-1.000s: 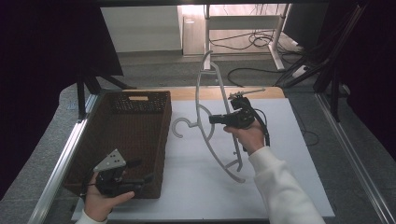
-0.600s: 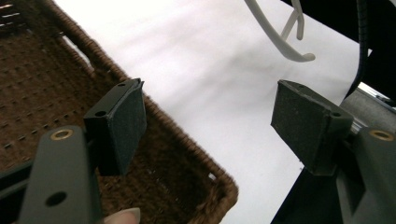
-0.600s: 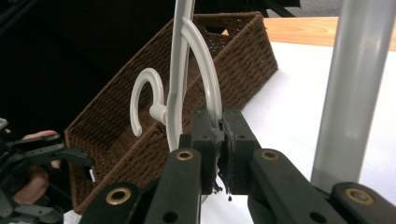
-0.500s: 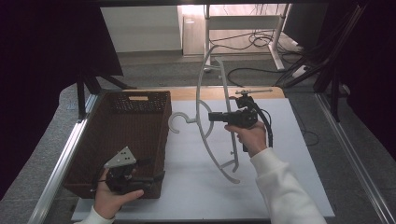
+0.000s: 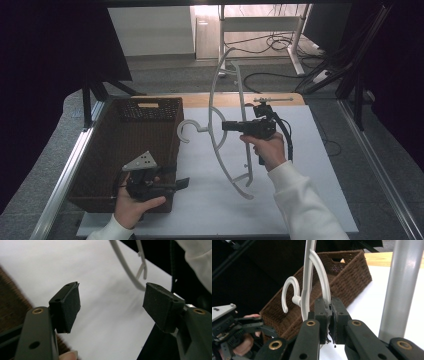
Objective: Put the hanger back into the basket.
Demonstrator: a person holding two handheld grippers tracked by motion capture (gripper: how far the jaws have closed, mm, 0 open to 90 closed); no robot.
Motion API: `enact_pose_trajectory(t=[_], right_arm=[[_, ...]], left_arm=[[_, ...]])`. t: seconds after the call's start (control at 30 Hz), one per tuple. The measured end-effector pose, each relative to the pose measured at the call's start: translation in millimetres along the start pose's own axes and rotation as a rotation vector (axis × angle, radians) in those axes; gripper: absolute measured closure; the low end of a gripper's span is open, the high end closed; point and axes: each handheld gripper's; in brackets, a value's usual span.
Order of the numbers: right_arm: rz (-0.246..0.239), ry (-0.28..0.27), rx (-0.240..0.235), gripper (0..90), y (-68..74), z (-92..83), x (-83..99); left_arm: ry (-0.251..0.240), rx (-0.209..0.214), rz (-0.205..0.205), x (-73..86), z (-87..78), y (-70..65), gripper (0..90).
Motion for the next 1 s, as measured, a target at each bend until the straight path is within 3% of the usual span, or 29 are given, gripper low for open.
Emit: enact_pose_trajectory(t=[0.27,0.5,0.67,0.83,1.0], right_arm=[[0.019,-0.040,-0.073,84.7,7.0,-6.8,3.1],[0.036,-0.059,-0.110,84.7,6.7,-7.9,5.8],[0.057,-0.069,-0.148,84.7,3.1,-5.4,8.4],[0.063,-0.074,-0.148,84.8,0.9,-1.5,11.6],[0.070,-0.089,-0.145,84.8,-0.3,0.8,13.1]], left_arm=[[-0.041,0.053,-0.026,-18.8,23.5,-0.4,33.2],[-0.060,0.112,-0.079,-27.5,47.3,5.3,37.0],[-0.071,0.153,-0.119,-29.9,62.9,11.5,44.8],[-0.077,0.161,-0.139,-29.8,69.7,16.1,55.3],[-0.090,0.155,-0.162,-29.2,73.2,19.1,58.1]])
Point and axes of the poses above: each handheld gripper's, and its own axes: z roughly forward along the jaws, x roughly out of its underside, y roughly to its left, and after that the axes turned 15 degrees about z, right-handed
